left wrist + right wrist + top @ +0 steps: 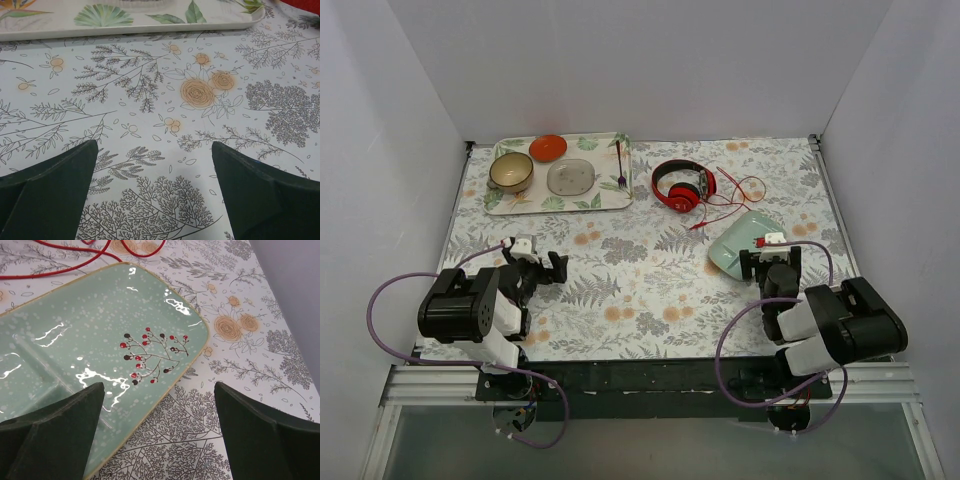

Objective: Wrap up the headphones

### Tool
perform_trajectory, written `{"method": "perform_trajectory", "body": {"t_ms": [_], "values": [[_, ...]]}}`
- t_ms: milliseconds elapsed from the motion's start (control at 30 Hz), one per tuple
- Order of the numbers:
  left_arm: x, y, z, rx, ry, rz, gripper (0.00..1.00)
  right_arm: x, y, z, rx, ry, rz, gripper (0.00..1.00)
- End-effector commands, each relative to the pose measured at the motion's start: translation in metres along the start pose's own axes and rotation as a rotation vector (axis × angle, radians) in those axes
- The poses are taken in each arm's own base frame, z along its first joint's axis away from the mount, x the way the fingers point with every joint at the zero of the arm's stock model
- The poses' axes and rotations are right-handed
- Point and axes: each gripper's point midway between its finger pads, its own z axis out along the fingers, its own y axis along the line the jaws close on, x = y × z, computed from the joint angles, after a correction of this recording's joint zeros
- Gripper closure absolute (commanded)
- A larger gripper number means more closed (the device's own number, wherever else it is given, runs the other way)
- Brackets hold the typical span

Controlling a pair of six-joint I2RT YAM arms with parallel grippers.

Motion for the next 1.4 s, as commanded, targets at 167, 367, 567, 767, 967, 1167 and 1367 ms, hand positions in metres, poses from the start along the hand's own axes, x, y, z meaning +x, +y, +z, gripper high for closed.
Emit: {"method": "perform_trajectory", "body": {"t_ms": [167,367,567,767,967,1167,1367], "values": [[-0.052,0.018,0.020,-0.086,-0.156,-0.001,0.02,-0.093,-0.034,-0.036,0.093,-0.337,0.231,0.02],[-0.060,0.002,0.020,0.000,-0.151,0.036,0.02,-0.180,-0.013,-0.026,-0.100,-0.335,0.198,0.02],[-0.069,-0.027,0.037,0.239,0.079,0.226,0.02,-0.212,0.011,0.004,-0.228,-0.124,0.159,0.04],[-0.103,-0.030,0.050,0.240,0.223,0.098,0.02,-0.232,0.051,0.062,-0.348,0.071,0.142,0.05],[-0.144,-0.019,0.048,0.133,0.177,0.103,0.02,-0.217,0.086,0.141,-0.378,0.342,0.072,0.07],[-0.185,-0.014,0.046,0.068,0.118,0.097,0.02,-0.189,0.124,0.191,-0.460,0.471,0.040,0.08],[-0.189,-0.012,0.043,0.063,0.108,0.135,0.02,-0.152,0.141,0.205,-0.484,0.545,0.028,0.14]]}}
